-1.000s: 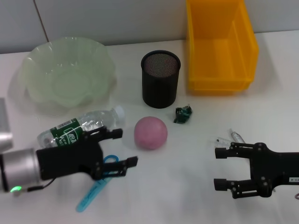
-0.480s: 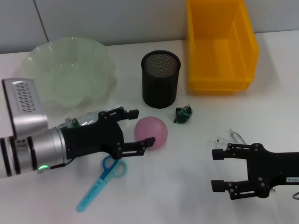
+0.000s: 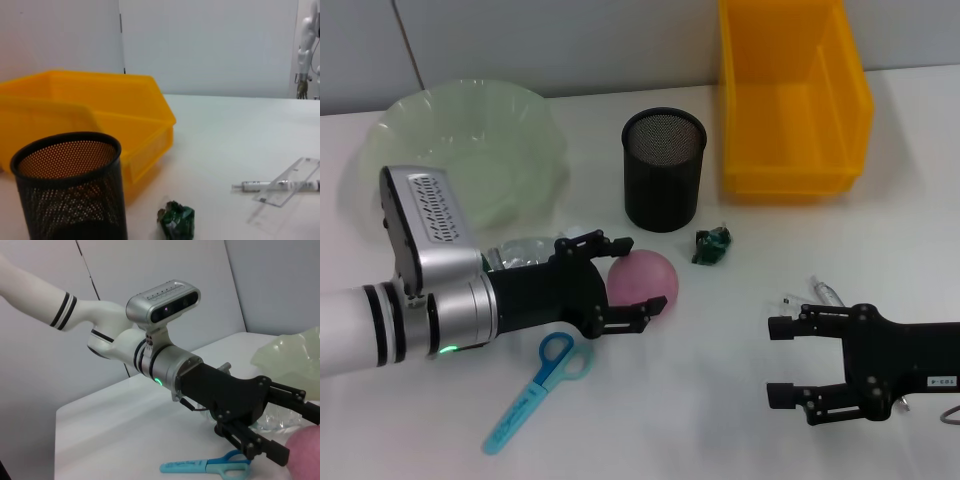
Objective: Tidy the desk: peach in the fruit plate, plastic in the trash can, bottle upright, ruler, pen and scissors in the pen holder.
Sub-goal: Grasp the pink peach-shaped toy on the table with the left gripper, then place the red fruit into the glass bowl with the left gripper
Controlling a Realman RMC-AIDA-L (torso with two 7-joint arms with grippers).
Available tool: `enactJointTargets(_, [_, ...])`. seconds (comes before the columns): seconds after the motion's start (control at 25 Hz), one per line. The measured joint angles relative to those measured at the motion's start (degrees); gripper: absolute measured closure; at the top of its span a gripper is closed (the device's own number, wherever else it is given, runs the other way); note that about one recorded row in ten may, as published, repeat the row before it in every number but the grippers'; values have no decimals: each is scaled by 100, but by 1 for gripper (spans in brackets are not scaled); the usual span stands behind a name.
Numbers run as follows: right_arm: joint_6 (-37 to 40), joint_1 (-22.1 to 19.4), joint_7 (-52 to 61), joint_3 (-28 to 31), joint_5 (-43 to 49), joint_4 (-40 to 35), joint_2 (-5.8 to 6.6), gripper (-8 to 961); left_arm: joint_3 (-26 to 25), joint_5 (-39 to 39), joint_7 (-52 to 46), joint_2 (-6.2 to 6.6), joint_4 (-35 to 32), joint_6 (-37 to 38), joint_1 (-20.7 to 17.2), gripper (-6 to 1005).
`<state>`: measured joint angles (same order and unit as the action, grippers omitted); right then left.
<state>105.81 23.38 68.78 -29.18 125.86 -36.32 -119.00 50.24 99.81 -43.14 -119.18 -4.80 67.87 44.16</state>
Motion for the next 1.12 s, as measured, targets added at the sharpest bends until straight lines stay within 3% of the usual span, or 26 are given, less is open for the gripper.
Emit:
enactJointTargets(0.64, [-8,67,9,-79,-9,60,0,127,-153,-40,89,0,238,-516,125,140])
enactJointTargets(1.12, [-8,82,12,-79,-30,68,0,127,-135,-59,94,0,258,-442,145,448])
